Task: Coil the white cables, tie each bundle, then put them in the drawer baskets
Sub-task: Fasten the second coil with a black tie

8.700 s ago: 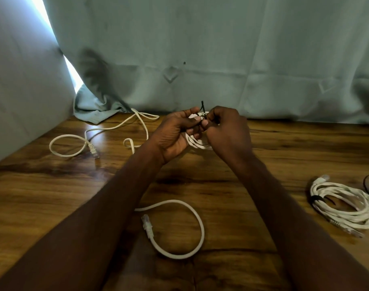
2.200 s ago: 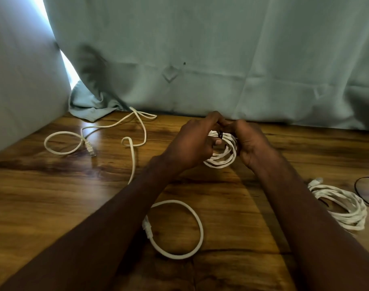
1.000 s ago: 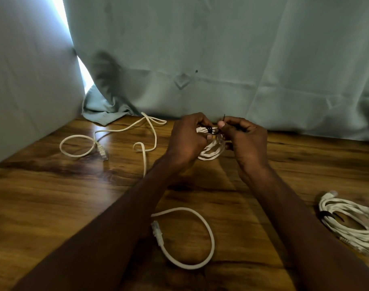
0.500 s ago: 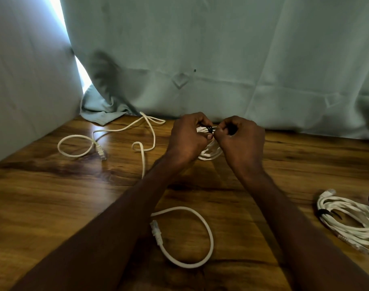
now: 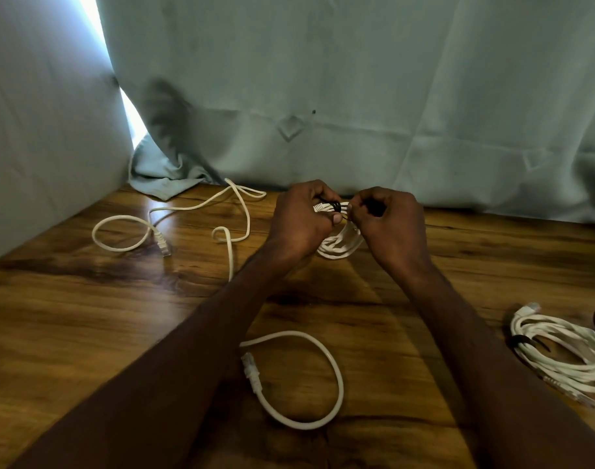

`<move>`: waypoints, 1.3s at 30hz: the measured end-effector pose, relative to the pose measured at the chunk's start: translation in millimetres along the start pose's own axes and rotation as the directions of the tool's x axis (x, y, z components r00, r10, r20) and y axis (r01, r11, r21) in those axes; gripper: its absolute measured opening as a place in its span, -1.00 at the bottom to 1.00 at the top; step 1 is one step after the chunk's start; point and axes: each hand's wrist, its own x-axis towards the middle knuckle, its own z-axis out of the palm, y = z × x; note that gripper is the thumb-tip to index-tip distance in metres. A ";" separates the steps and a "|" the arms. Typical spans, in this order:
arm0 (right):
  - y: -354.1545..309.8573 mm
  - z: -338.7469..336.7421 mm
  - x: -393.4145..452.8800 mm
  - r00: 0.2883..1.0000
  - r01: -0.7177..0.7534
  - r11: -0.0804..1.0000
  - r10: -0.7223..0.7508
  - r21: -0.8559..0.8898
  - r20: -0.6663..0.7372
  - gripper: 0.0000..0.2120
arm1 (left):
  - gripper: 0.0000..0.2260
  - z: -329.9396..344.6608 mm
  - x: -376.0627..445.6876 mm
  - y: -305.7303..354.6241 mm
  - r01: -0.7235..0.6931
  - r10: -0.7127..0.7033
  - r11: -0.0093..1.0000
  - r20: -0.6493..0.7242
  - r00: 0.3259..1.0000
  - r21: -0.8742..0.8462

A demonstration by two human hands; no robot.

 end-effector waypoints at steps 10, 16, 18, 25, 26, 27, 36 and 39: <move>-0.8 0.1 -0.3 0.984 0.170 0.971 -0.177 -0.167 -0.028 -0.87 | -0.78 -5.1 1.5 2.3 0.048 -0.033 0.988 0.107 0.994 -0.143; 0.8 1.5 -1.5 0.972 0.236 0.936 -0.231 -0.260 0.052 -0.84 | -0.78 -4.4 0.5 3.0 0.077 -0.052 0.985 0.161 0.986 -0.153; -1.0 2.3 -2.0 0.971 0.237 0.939 -0.228 -0.250 0.064 -0.81 | -0.81 -4.8 0.2 1.8 0.074 -0.046 0.987 0.184 0.982 -0.144; -3.4 7.8 -0.9 0.990 0.128 0.959 -0.137 -0.253 -0.018 -0.86 | -0.84 -0.7 2.7 -4.3 0.128 -0.110 0.983 0.137 0.984 -0.128; -4.8 7.8 -1.4 0.991 0.103 0.966 -0.121 -0.237 -0.064 -0.86 | -0.86 -0.6 3.2 -3.2 0.130 -0.112 0.981 0.133 0.985 -0.141; -6.1 7.2 -1.9 0.989 0.084 0.970 -0.110 -0.229 -0.101 -0.87 | -0.87 -0.5 3.1 -2.1 0.130 -0.111 0.980 0.131 0.985 -0.151; -7.6 7.4 -6.5 0.980 0.152 0.944 -0.183 -0.292 -0.082 -0.87 | -0.81 -2.6 0.0 1.8 0.119 -0.084 0.974 0.181 0.980 -0.195; -8.8 5.2 -5.1 0.981 0.153 0.952 -0.178 -0.266 -0.071 -0.86 | -0.79 -2.7 1.0 3.7 0.112 -0.076 0.977 0.199 0.977 -0.181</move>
